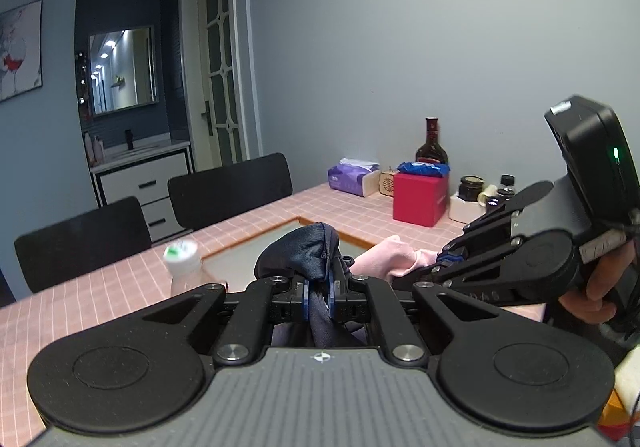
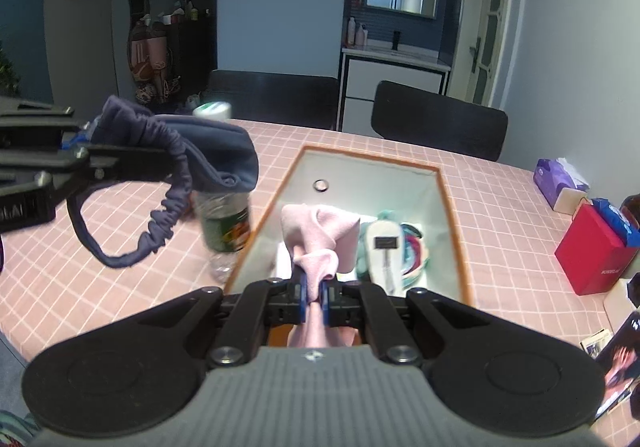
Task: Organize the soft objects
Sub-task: 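Carry both items over the box and open both tools to drop them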
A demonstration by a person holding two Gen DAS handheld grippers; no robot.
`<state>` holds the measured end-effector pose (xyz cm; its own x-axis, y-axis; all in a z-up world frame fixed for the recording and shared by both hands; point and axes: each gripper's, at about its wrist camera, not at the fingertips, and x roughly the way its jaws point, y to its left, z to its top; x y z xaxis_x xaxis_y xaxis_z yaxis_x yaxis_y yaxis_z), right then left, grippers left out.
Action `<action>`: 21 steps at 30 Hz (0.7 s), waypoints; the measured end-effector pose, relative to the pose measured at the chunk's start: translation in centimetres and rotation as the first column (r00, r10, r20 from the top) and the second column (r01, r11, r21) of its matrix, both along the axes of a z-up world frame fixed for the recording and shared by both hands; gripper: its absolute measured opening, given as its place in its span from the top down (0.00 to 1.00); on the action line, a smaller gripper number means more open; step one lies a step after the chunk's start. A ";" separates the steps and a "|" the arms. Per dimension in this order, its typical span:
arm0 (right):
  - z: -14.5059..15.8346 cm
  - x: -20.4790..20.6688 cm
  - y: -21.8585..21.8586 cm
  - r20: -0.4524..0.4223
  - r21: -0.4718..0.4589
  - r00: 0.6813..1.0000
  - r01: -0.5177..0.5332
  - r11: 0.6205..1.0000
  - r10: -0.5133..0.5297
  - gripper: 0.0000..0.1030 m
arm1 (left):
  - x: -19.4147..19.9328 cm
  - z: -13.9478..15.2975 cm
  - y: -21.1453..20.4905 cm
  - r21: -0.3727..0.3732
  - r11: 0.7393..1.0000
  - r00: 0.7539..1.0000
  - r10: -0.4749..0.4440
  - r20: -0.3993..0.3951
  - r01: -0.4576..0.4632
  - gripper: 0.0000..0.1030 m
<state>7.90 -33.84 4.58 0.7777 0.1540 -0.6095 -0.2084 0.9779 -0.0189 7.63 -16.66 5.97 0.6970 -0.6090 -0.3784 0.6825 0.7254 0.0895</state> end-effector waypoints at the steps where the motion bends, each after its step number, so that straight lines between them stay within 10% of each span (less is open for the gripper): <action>1: 0.3 0.9 -0.5 -0.007 -0.003 1.000 0.003 1.000 -0.003 0.96 | 0.6 0.1 -0.8 0.010 1.000 1.000 0.007 0.005 -0.007 0.91; 11: -0.6 10.7 -3.9 -0.102 -0.030 0.995 0.001 1.000 -0.004 0.96 | 7.9 -0.7 -8.0 0.175 0.982 0.997 0.079 -0.022 -0.073 0.91; 21: -5.7 19.6 -5.7 -0.184 0.091 0.981 0.076 0.993 -0.059 0.96 | 15.5 -6.8 -13.2 0.407 0.890 0.968 0.244 -0.049 -0.204 0.91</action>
